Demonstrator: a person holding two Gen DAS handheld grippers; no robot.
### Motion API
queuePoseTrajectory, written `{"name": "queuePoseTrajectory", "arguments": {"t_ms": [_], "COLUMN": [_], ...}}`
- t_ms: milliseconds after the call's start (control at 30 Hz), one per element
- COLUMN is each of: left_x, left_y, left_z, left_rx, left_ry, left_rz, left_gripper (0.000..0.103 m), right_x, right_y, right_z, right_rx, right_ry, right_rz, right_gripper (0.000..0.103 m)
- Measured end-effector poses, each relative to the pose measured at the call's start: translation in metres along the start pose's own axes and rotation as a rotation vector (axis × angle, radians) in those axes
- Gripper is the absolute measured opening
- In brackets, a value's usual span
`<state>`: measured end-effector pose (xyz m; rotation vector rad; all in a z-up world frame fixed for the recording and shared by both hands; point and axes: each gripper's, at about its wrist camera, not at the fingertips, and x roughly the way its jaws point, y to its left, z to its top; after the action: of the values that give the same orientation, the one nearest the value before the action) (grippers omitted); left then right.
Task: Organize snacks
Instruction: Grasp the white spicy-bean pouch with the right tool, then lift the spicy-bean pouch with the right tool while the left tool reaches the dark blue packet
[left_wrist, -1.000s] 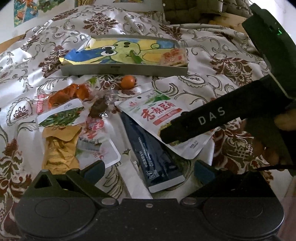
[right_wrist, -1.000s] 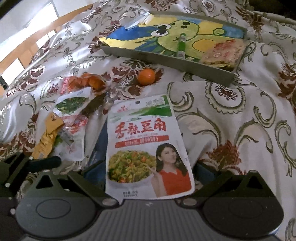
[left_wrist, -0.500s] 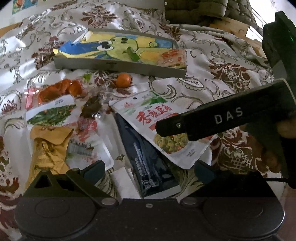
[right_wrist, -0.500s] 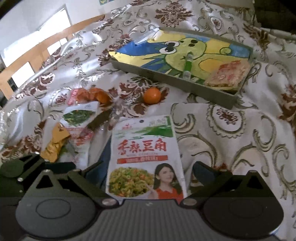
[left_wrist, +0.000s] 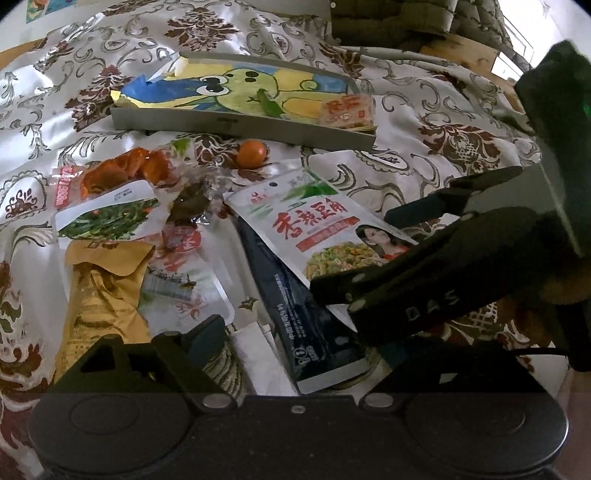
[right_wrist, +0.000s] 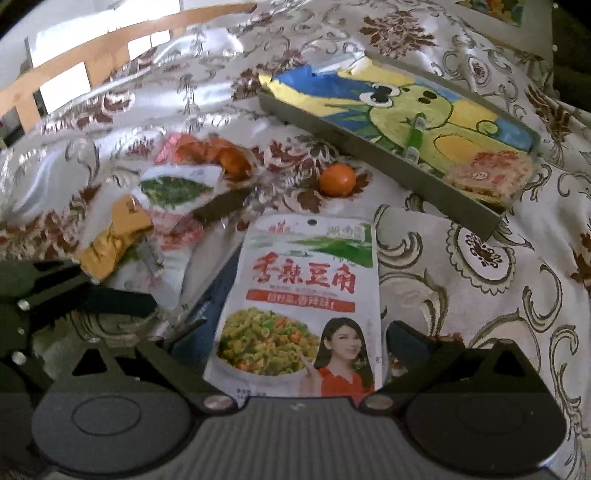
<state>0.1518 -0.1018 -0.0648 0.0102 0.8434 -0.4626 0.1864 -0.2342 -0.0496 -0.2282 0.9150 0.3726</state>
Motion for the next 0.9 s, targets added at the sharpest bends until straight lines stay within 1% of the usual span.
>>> {"name": "queuePoseTrajectory", "arguments": {"t_ms": [67, 133, 200, 267, 300, 367, 400, 433, 500, 600, 700, 833, 867, 900], "left_x": [0.000, 0.000, -0.001, 0.000, 0.000, 0.001, 0.002, 0.003, 0.006, 0.010, 0.016, 0.020, 0.020, 0.020], "left_y": [0.000, 0.001, 0.003, 0.006, 0.007, 0.011, 0.013, 0.015, 0.018, 0.021, 0.023, 0.030, 0.032, 0.033], "left_z": [0.001, 0.003, 0.004, 0.005, 0.006, 0.008, 0.009, 0.011, 0.014, 0.018, 0.023, 0.025, 0.025, 0.024], "left_rx": [0.002, -0.007, -0.024, -0.043, -0.056, -0.081, -0.095, -0.107, -0.127, -0.148, -0.162, -0.203, -0.213, -0.221], "left_ry": [-0.001, -0.003, -0.007, -0.009, -0.009, -0.009, -0.007, -0.005, -0.002, -0.001, 0.009, 0.017, 0.018, 0.019], "left_rz": [-0.001, -0.006, -0.013, -0.012, -0.012, -0.021, -0.030, -0.032, -0.041, -0.056, -0.059, -0.071, -0.075, -0.077], "left_gripper": [0.084, 0.082, 0.079, 0.075, 0.070, 0.060, 0.050, 0.044, 0.039, 0.038, 0.038, 0.038, 0.037, 0.034], "right_x": [0.000, -0.002, -0.004, -0.003, -0.003, -0.002, -0.003, -0.004, -0.008, -0.012, -0.010, -0.003, 0.001, 0.006], "right_y": [-0.001, -0.007, -0.016, -0.027, -0.030, -0.037, -0.041, -0.045, -0.054, -0.067, -0.070, -0.067, -0.069, -0.074], "right_z": [0.000, 0.001, 0.002, 0.003, 0.003, 0.003, 0.003, 0.004, 0.006, 0.009, 0.011, 0.016, 0.017, 0.019], "right_rx": [0.006, 0.040, 0.084, 0.128, 0.136, 0.161, 0.184, 0.199, 0.235, 0.284, 0.288, 0.243, 0.239, 0.244], "right_ry": [-0.001, -0.012, -0.021, -0.021, -0.018, -0.019, -0.023, -0.033, -0.061, -0.086, -0.094, -0.084, -0.081, -0.070], "right_rz": [-0.007, -0.017, -0.032, -0.044, -0.056, -0.048, -0.031, -0.015, 0.040, 0.123, 0.179, 0.199, 0.198, 0.202], "right_gripper": [0.097, 0.088, 0.083, 0.080, 0.077, 0.076, 0.076, 0.075, 0.074, 0.074, 0.074, 0.074, 0.074, 0.075]}}
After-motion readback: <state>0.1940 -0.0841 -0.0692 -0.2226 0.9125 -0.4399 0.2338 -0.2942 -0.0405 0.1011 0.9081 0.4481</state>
